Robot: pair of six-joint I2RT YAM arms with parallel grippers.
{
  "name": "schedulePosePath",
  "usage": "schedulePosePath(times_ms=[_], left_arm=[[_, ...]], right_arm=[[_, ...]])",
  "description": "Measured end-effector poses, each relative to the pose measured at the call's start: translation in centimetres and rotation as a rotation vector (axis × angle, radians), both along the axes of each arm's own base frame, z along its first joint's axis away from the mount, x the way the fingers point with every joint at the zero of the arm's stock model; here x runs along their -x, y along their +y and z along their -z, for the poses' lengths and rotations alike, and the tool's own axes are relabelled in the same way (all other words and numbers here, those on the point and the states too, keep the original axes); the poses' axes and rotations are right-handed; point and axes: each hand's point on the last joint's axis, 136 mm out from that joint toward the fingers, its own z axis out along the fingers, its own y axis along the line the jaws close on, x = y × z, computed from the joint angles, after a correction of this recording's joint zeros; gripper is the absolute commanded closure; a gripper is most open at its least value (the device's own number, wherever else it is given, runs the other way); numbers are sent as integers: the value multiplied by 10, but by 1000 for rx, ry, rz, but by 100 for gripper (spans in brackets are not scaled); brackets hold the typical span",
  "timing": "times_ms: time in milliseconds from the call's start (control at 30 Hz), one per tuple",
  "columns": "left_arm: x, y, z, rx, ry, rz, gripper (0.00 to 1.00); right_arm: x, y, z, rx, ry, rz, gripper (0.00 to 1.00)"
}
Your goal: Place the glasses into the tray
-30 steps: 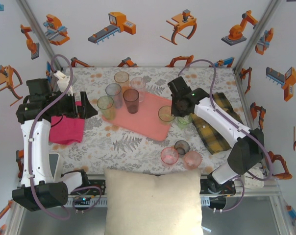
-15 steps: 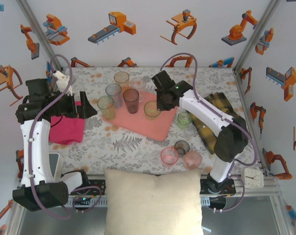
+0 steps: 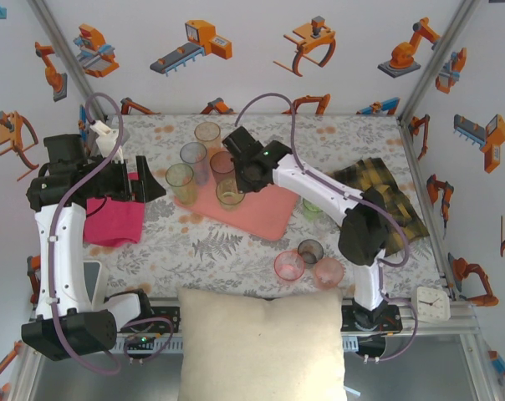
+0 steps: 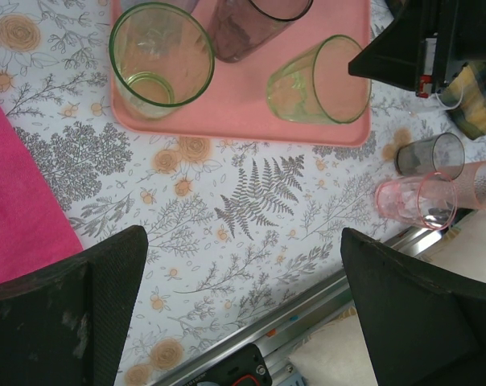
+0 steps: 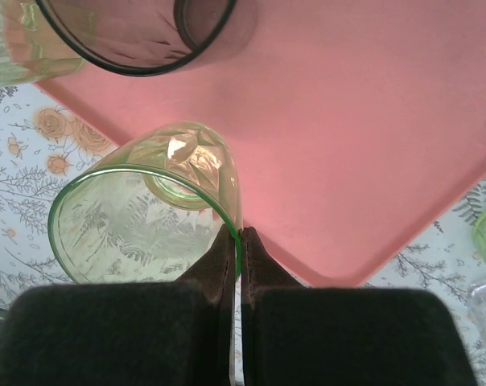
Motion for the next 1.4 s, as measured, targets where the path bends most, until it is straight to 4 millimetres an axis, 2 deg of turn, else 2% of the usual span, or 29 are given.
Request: schedulePosePath(times_ms=[300, 533, 733, 1067, 1400], left_arm=[[0, 0, -2, -1, -11, -1, 3], [0, 1, -3, -2, -18, -5, 3], [1, 1, -6, -4, -29, -5, 3], [1, 2, -6, -3, -30, -9, 3], [1, 3, -7, -4, -32, -11, 3]], right_arm=[[-4, 23, 11, 2, -5, -31, 100], [-5, 32, 25, 16, -1, -40, 100], [-8, 36, 36, 29, 6, -39, 100], [-16, 43, 34, 21, -12, -37, 100], [-17, 44, 54, 48, 13, -38, 100]])
